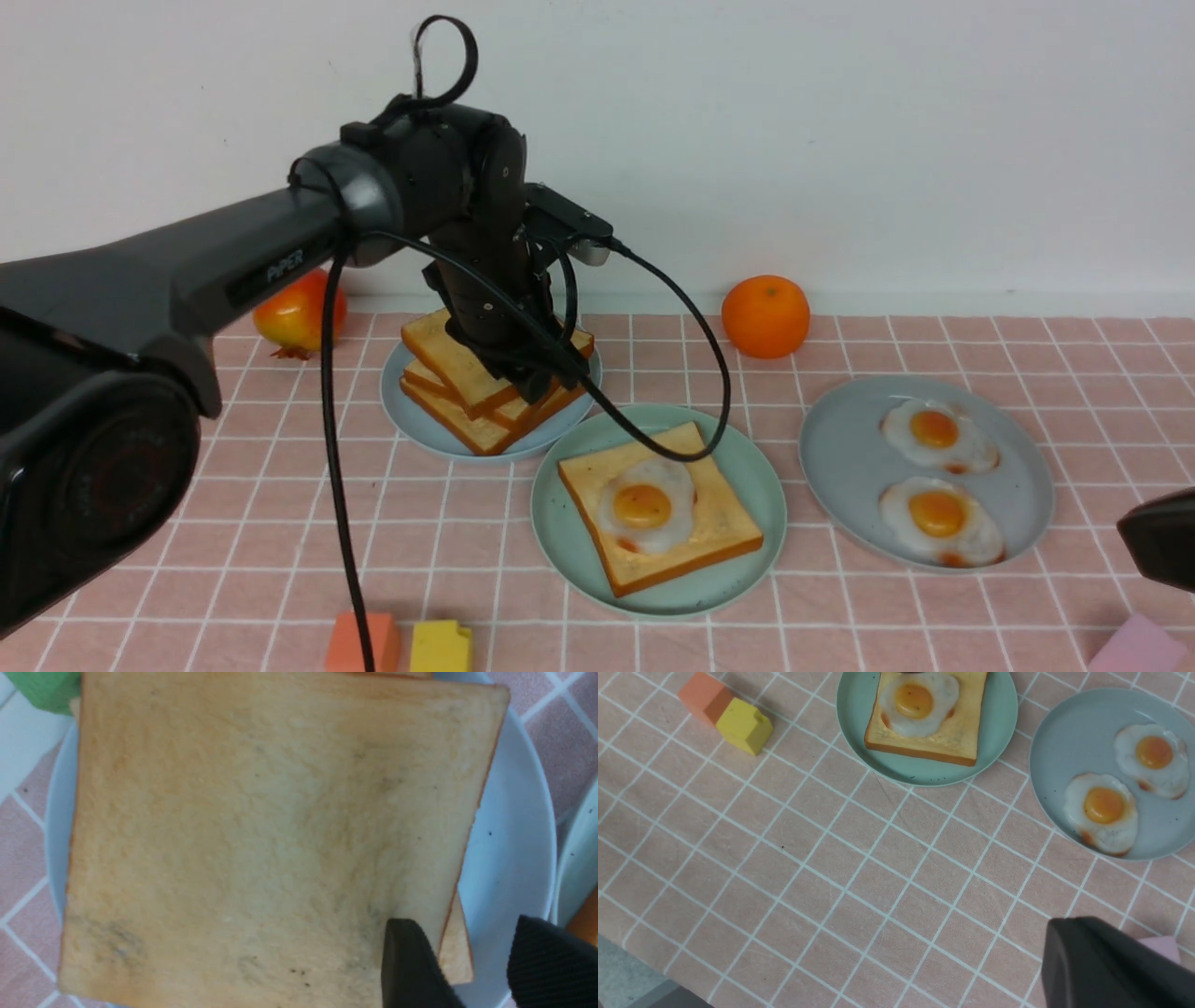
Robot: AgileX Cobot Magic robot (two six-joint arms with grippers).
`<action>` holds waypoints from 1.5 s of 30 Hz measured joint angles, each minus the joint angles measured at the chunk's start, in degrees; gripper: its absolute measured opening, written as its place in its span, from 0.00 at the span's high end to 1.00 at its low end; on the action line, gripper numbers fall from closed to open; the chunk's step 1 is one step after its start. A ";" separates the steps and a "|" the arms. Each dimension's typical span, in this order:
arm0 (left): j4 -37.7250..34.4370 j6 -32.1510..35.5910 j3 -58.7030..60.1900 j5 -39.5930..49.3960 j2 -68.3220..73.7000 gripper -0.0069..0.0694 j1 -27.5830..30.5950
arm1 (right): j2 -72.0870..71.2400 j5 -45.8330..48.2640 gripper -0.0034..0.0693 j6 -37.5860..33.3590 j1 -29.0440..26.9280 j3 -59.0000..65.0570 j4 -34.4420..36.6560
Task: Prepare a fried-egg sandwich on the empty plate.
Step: Use the left arm to grab a slice of bread, then use the left arm to place a slice of bread on the fried egg in the middle
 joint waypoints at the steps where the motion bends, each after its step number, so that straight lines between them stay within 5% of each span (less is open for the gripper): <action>1: 0.00 0.00 0.00 -0.19 0.00 0.46 0.00 | 0.00 0.00 0.90 0.00 0.00 0.00 0.00; 12: 5.45 0.00 -0.11 -3.50 2.19 0.49 -0.12 | 0.00 0.00 0.88 0.00 0.00 0.00 -0.17; 20: 5.54 0.00 -0.45 -3.57 2.57 0.72 -0.13 | 0.00 0.00 0.87 -0.01 0.00 0.00 -0.17; 22: 4.74 0.35 -0.45 -3.37 2.16 0.78 -0.13 | -0.21 0.00 0.87 -0.01 0.00 0.00 -0.17; 30: -4.30 0.88 0.68 2.29 -6.23 0.79 -0.79 | -6.16 1.02 0.87 1.02 0.00 0.00 -0.62; 33: -12.43 3.49 4.66 2.98 -13.30 0.82 -4.67 | -10.78 3.03 0.87 4.30 0.00 0.00 -0.70; 36: -12.86 4.38 8.80 2.03 -15.17 0.82 -9.55 | -13.10 3.03 0.87 5.06 0.00 0.00 -0.56; 39: -7.66 3.90 14.27 -0.73 -14.41 0.82 -16.13 | -15.84 3.03 0.87 5.62 0.00 0.00 -0.61; 45: 2.67 2.97 16.70 -4.06 -11.12 0.82 -19.84 | -17.67 3.03 0.87 5.75 0.00 0.00 -0.61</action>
